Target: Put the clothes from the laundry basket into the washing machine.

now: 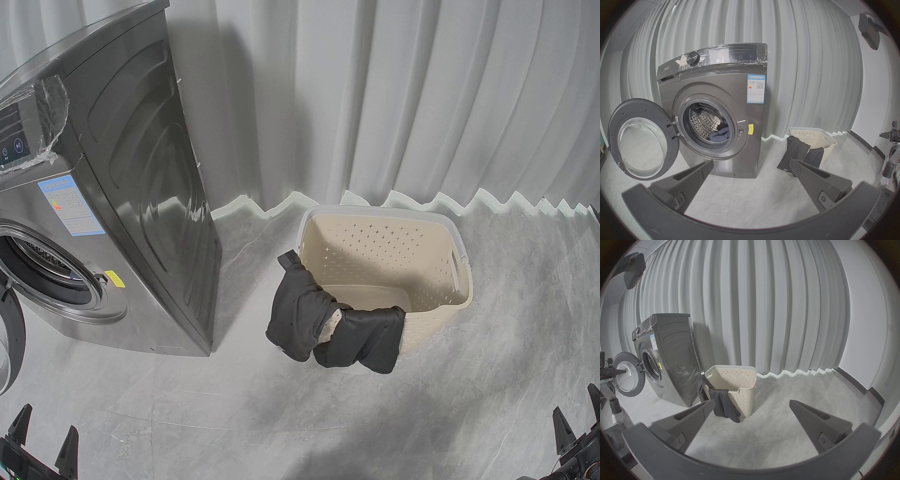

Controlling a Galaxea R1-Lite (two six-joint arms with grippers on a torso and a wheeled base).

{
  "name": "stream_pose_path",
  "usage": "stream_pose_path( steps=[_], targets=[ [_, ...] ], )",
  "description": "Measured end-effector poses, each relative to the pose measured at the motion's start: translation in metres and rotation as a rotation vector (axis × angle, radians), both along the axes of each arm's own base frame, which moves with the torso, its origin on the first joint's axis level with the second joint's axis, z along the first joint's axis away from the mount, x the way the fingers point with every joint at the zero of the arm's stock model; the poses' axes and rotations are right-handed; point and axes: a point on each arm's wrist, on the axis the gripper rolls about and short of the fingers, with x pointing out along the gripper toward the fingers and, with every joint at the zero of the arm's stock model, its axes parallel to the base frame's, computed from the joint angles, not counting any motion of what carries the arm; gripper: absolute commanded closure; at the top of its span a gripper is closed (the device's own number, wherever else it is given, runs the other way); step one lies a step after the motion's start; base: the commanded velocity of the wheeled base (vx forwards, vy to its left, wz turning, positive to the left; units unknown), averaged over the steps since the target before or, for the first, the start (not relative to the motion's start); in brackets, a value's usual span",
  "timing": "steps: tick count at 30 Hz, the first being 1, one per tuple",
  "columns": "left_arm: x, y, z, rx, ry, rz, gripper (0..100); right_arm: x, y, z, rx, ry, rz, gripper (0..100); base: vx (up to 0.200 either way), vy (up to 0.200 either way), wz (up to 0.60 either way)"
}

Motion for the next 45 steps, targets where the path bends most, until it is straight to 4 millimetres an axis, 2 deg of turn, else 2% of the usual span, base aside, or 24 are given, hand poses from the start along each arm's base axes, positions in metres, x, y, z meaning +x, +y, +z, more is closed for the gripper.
stream_pose_path(
  steps=[4,16,25,33,39,45],
  targets=[
    [0.0,0.0,0.0,0.0,0.0,0.0,0,0.0,0.0,0.0,0.0,0.0,0.0,0,0.0,-0.2,0.0],
    [0.0,0.0,0.0,0.0,0.0,-0.001,0,0.0,0.0,0.0,0.0,0.0,-0.001,0,0.0,0.0,0.0],
    [0.0,0.0,0.0,-0.002,0.0,0.001,0,0.0,0.0,0.0,0.0,0.001,0.0,0,0.2,0.0,0.0],
    [0.0,0.0,0.0,-0.002,0.001,0.0,0,0.0,0.0,0.002,0.007,-0.015,0.002,0,0.0,0.0,0.0],
    [0.0,0.0,0.0,-0.002,0.001,0.001,0,-0.007,0.001,0.038,0.009,-0.141,0.048,0,0.0,0.0,0.0],
    [0.0,0.0,0.0,-0.002,0.001,0.001,0,0.009,0.003,0.05,0.016,-0.014,0.141,0,0.0,0.0,0.0]
  ],
)
